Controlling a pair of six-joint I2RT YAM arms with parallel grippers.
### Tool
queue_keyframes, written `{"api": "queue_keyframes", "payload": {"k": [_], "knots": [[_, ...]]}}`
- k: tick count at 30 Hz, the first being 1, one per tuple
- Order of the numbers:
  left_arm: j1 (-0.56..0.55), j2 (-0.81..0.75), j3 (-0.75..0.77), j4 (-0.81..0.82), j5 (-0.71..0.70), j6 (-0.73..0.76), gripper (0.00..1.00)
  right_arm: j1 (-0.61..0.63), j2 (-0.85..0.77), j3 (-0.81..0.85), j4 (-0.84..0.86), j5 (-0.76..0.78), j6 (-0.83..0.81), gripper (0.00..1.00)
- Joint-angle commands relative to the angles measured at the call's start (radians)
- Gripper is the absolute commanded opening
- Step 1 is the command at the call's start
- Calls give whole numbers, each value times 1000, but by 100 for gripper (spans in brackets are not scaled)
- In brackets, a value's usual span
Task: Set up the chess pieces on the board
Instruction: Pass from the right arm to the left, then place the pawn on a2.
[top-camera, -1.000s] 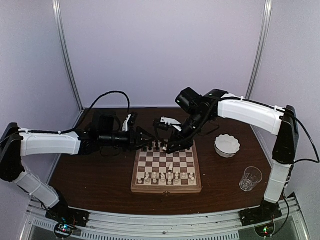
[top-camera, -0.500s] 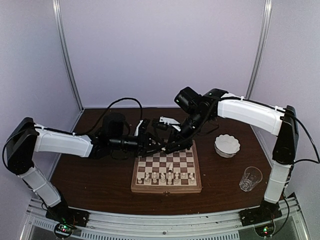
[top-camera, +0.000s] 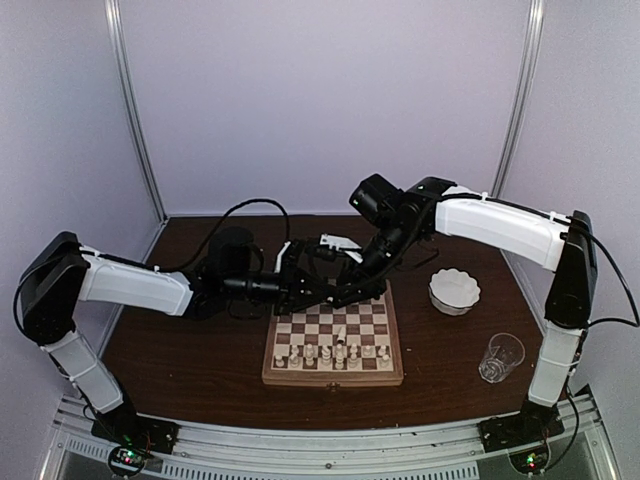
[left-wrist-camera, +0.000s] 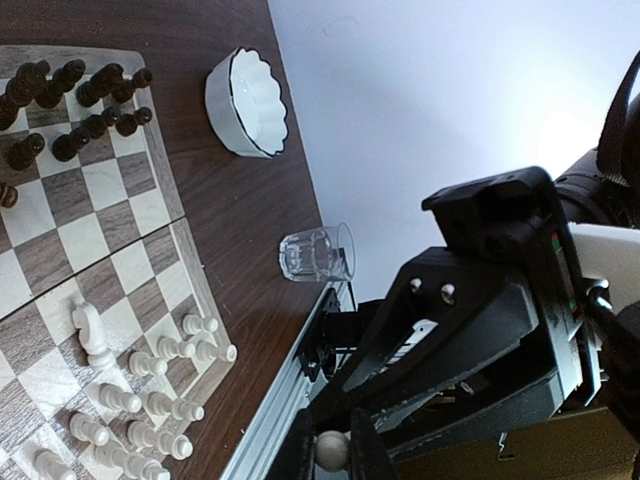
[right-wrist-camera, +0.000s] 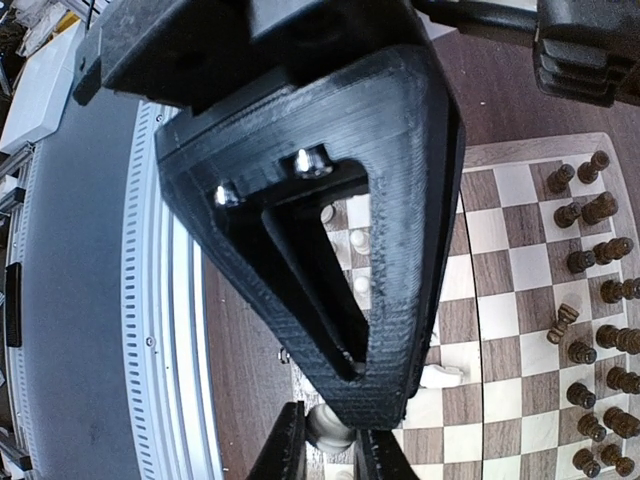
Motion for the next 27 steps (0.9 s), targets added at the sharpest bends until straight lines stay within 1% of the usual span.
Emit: {"api": "queue_keyframes", "payload": {"k": [1,5,6,8,9,10,12,13,14,15,17,20,22,23,27], "knots": [[-7,17,13,127,31,-38,7,6,12,14,24,12,3,8],[-5,9,1,143,20,-49,3,6,14,17,17,17,7,12],[-3,0,1,127,17,-34,3,5,7,14,8,17,3,13],[2,-28,8,31,3,24,3,-3,-15,5,-10,9,-9,17],[7,-51,18,-37,-13,72,3,-12,-33,-6,-16,0,-13,19],[10,-75,38,-133,-31,156,3,-23,-54,-20,-15,-10,-14,22],[13,-127,109,-395,-97,339,3,-49,-92,-55,-23,-26,-21,29],[11,-149,154,-561,-152,433,3,-61,-113,-78,-27,-31,-33,32],[10,-166,193,-684,-206,516,3,-74,-137,-112,-26,-30,-46,34],[10,-181,214,-778,-259,577,3,-87,-164,-147,-20,-25,-55,36],[10,-212,228,-883,-354,661,3,-121,-214,-222,9,-22,-66,37],[8,-245,209,-957,-485,751,3,-186,-281,-328,63,-8,-73,38],[-8,-265,169,-961,-605,804,3,-240,-314,-396,109,-7,-68,39],[-15,-268,149,-944,-641,825,3,-272,-331,-439,132,-5,-61,40],[-39,-244,122,-911,-664,870,3,-320,-360,-505,181,3,-51,42]]}}
